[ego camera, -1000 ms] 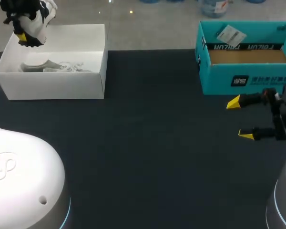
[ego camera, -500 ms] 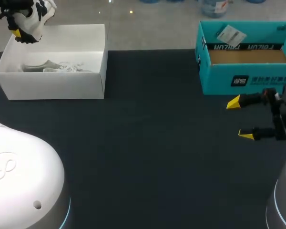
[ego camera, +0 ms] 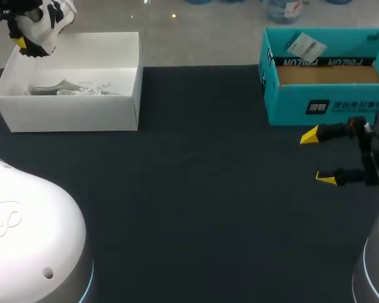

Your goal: Take the shoe out of the shoebox, open the shoe tongue, remove and reinsert the insole, then place the shoe into the shoebox

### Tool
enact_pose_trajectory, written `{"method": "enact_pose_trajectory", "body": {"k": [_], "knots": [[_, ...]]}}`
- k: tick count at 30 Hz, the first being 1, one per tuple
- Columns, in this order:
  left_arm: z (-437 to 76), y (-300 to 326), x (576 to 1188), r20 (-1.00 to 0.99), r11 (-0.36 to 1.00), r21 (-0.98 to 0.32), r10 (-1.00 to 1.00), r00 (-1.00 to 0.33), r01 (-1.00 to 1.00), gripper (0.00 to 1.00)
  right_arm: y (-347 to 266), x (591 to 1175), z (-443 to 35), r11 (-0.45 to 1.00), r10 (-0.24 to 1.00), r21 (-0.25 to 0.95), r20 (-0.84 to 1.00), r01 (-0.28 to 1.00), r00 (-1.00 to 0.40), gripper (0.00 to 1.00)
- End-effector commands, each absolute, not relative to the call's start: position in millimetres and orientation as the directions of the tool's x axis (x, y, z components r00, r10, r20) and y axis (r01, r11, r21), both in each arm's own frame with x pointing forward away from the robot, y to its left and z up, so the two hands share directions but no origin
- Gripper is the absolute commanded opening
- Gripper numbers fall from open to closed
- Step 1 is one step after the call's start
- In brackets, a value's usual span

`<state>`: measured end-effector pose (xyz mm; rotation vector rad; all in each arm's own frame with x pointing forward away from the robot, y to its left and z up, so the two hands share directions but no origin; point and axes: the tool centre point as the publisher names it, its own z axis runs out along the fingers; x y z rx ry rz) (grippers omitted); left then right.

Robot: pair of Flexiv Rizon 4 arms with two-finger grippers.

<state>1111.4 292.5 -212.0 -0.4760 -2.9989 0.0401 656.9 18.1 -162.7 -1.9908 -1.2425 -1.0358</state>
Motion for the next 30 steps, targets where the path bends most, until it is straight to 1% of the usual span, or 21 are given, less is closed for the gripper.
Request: {"method": "enact_pose_trajectory", "body": {"k": [1,2,3,4,5,8,9,10,11,13,14,16,17,18,19,20,21,30], "knots": [[-211,291,1107,0.096,0.923,-0.041,0.386,-0.918,0.383,0.0,17,646,-161,-0.419,0.471,-0.057,0.84,0.906,0.271,1.0],[-211,289,1104,0.075,0.889,-0.029,0.458,-0.885,0.458,0.0,17,646,-161,-0.419,0.471,-0.057,0.84,0.906,0.271,1.0],[-208,289,1099,0.038,0.856,-0.044,0.517,-0.855,0.516,0.0,17,646,-161,-0.419,0.471,-0.057,0.84,0.906,0.271,1.0],[-207,289,1098,0.055,0.808,-0.029,0.589,-0.806,0.589,0.0,17,646,-161,-0.419,0.471,-0.057,0.84,0.906,0.271,1.0],[-206,290,1100,0.026,0.781,0.006,0.624,-0.781,0.625,0.0,17,646,-161,-0.419,0.471,-0.057,0.84,0.906,0.271,1.0],[-205,300,1106,0.055,0.562,0.033,0.825,-0.563,0.826,0.0,17,646,-161,-0.419,0.471,-0.057,0.84,0.906,0.271,1.0],[-205,305,1109,0.093,0.467,-0.007,0.881,-0.465,0.884,0.0,17,646,-161,-0.419,0.471,-0.057,0.84,0.906,0.271,1.0],[-204,309,1114,0.09,0.419,-0.023,0.905,-0.416,0.907,0.0,17,646,-161,-0.419,0.471,-0.057,0.84,0.906,0.271,1.0],[-203,311,1118,0.123,0.342,-0.055,0.935,-0.333,0.938,0.0,17,646,-161,-0.419,0.471,-0.057,0.84,0.906,0.271,1.0],[-202,317,1124,0.174,0.192,-0.053,0.968,-0.18,0.98,0.0,17,646,-161,-0.419,0.471,-0.057,0.84,0.906,0.271,1.0],[-202,320,1125,0.205,0.083,-0.077,0.977,-0.066,0.994,0.0,17,646,-161,-0.419,0.471,-0.057,0.84,0.906,0.271,1.0],[-200,322,1132,0.226,-0.041,-0.128,0.972,0.069,0.991,0.0,17,646,-161,-0.419,0.471,-0.057,0.84,0.906,0.271,1.0],[-198,324,1133,0.221,-0.123,-0.151,0.963,0.155,0.981,0.0,17,646,-161,-0.419,0.471,-0.057,0.84,0.906,0.271,1.0],[-196,325,1134,0.215,-0.173,-0.164,0.954,0.207,0.971,0.0,17,646,-161,-0.419,0.471,-0.057,0.84,0.906,0.271,1.0],[-195,323,1137,0.226,-0.195,-0.177,0.946,0.233,0.965,0.0,17,646,-161,-0.419,0.471,-0.057,0.84,0.906,0.271,1.0],[-196,321,1139,0.225,-0.173,-0.164,0.952,0.208,0.971,0.0,17,646,-161,-0.419,0.471,-0.057,0.84,0.906,0.271,1.0],[-195,318,1143,0.227,-0.11,-0.173,0.963,0.148,0.979,0.0,17,646,-161,-0.419,0.471,-0.057,0.84,0.906,0.271,1.0],[-195,318,1143,0.227,-0.11,-0.173,0.963,0.148,0.979,0.0,17,646,-161,-0.419,0.471,-0.057,0.84,0.906,0.271,1.0]]}}
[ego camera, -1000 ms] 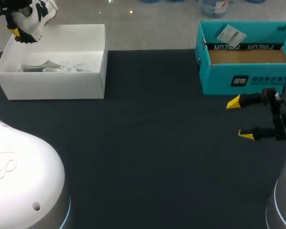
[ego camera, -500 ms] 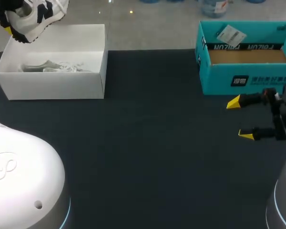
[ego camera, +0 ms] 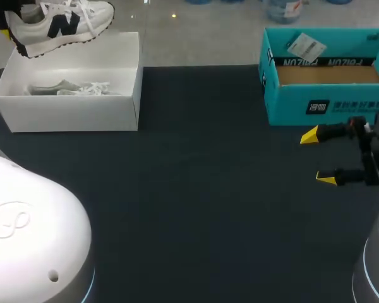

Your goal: Take the shoe out of the shoebox, open the shoe tongue, remove and reinsert the insole, then place the shoe into the shoebox

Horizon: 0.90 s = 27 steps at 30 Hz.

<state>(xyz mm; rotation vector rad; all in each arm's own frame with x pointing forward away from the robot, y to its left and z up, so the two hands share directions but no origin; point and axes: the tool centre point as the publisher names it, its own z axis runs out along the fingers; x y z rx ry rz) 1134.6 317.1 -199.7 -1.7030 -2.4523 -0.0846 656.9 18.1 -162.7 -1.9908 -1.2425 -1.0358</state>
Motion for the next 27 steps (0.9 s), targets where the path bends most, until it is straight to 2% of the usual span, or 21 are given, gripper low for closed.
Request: {"method": "enact_pose_trajectory", "body": {"k": [1,5,8,27], "knots": [[-195,318,1143,0.227,-0.11,-0.173,0.963,0.148,0.979,0.0,17,646,-161,-0.419,0.471,-0.057,0.84,0.906,0.271,1.0],[-195,318,1143,0.227,-0.11,-0.173,0.963,0.148,0.979,0.0,17,646,-161,-0.419,0.471,-0.057,0.84,0.906,0.271,1.0],[-198,317,1143,0.209,-0.24,-0.15,0.94,0.268,0.959,0.0,17,646,-161,-0.419,0.471,-0.057,0.84,0.906,0.271,1.0],[-227,308,1174,0.202,-0.188,-0.074,0.959,0.2,0.979,0.0,17,646,-161,-0.419,0.471,-0.057,0.84,0.906,0.271,1.0]]}}
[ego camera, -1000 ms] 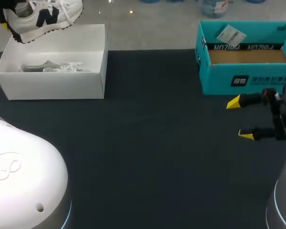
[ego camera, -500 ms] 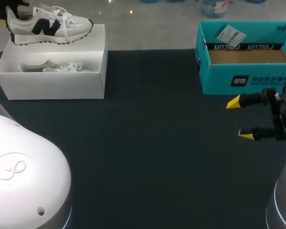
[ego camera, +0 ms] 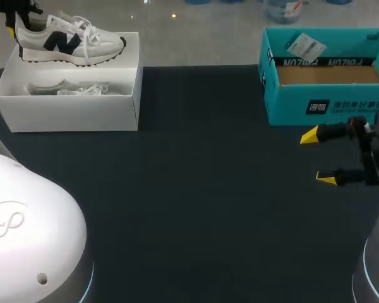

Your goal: Take the shoe out of the shoebox, open the shoe tongue, remove and reinsert the insole, then place the shoe into the shoebox

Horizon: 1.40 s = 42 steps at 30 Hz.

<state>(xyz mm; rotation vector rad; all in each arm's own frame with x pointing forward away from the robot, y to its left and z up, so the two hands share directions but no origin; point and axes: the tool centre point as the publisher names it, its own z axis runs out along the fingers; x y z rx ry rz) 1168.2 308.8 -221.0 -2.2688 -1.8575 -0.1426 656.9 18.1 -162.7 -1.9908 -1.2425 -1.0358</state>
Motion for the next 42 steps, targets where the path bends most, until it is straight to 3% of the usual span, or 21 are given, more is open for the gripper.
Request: {"method": "enact_pose_trajectory", "body": {"k": [1,15,42], "knots": [[-229,308,1177,0.202,-0.18,-0.067,0.961,0.19,0.981,0.0,17,646,-161,-0.419,0.471,-0.057,0.84,0.906,0.271,1.0],[-266,326,1209,0.228,-0.111,-0.004,0.967,0.109,0.994,0.0,17,646,-161,-0.419,0.471,-0.057,0.84,0.906,0.271,1.0],[-375,328,1229,0.174,-0.149,-0.019,0.973,0.15,0.989,0.0,17,646,-161,-0.419,0.471,-0.057,0.84,0.906,0.271,1.0]]}}
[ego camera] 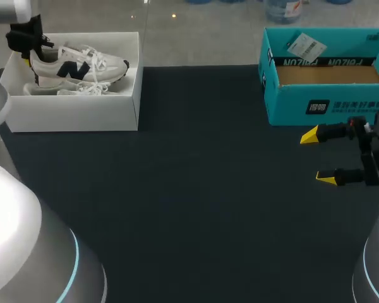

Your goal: Take the shoe out of the shoebox, open the shoe tongue, remove and reinsert the insole, then place the shoe into the shoebox

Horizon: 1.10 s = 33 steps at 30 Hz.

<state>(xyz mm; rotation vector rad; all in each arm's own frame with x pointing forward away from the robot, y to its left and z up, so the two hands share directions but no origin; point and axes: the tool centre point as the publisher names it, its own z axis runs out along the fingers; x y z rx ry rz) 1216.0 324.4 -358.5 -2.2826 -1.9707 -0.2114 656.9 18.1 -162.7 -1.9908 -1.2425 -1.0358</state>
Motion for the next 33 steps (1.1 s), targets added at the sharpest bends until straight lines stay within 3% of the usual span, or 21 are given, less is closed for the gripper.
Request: {"method": "enact_pose_trajectory", "body": {"k": [1,13,14,15,16,17,18,19,20,33], "knots": [[-378,328,1229,0.174,-0.149,-0.02,0.973,0.151,0.989,0.0,17,646,-161,-0.419,0.471,-0.057,0.84,0.906,0.271,1.0],[-403,326,1233,0.158,-0.139,-0.069,0.976,0.148,0.988,0.0,17,646,-161,-0.419,0.471,-0.057,0.84,0.906,0.271,1.0],[-403,326,1233,0.159,-0.14,-0.07,0.976,0.149,0.988,0.16,17,646,-161,-0.419,0.471,-0.057,0.84,0.906,0.271,1.0],[-403,326,1233,0.16,-0.139,-0.071,0.976,0.149,0.988,0.82,17,646,-161,-0.419,0.471,-0.057,0.84,0.906,0.271,1.0],[-402,326,1232,0.156,-0.141,-0.073,0.976,0.151,0.987,0.75,17,646,-161,-0.419,0.471,-0.057,0.84,0.906,0.271,1.0],[-400,326,1232,0.158,-0.141,-0.072,0.976,0.151,0.987,0.57,17,646,-161,-0.419,0.471,-0.057,0.84,0.906,0.271,1.0],[-398,326,1231,0.159,-0.142,-0.071,0.976,0.152,0.987,0.59,17,646,-161,-0.419,0.471,-0.057,0.84,0.906,0.271,1.0],[-395,325,1231,0.161,-0.143,-0.07,0.975,0.153,0.987,0.71,17,646,-161,-0.419,0.471,-0.057,0.84,0.906,0.271,1.0],[-389,324,1229,0.159,-0.144,-0.066,0.975,0.153,0.987,0.99,17,646,-161,-0.419,0.471,-0.057,0.84,0.906,0.271,1.0],[-321,308,1210,0.073,-0.134,-0.02,0.988,0.135,0.991,1.0,17,646,-161,-0.419,0.471,-0.057,0.84,0.906,0.271,1.0]]}}
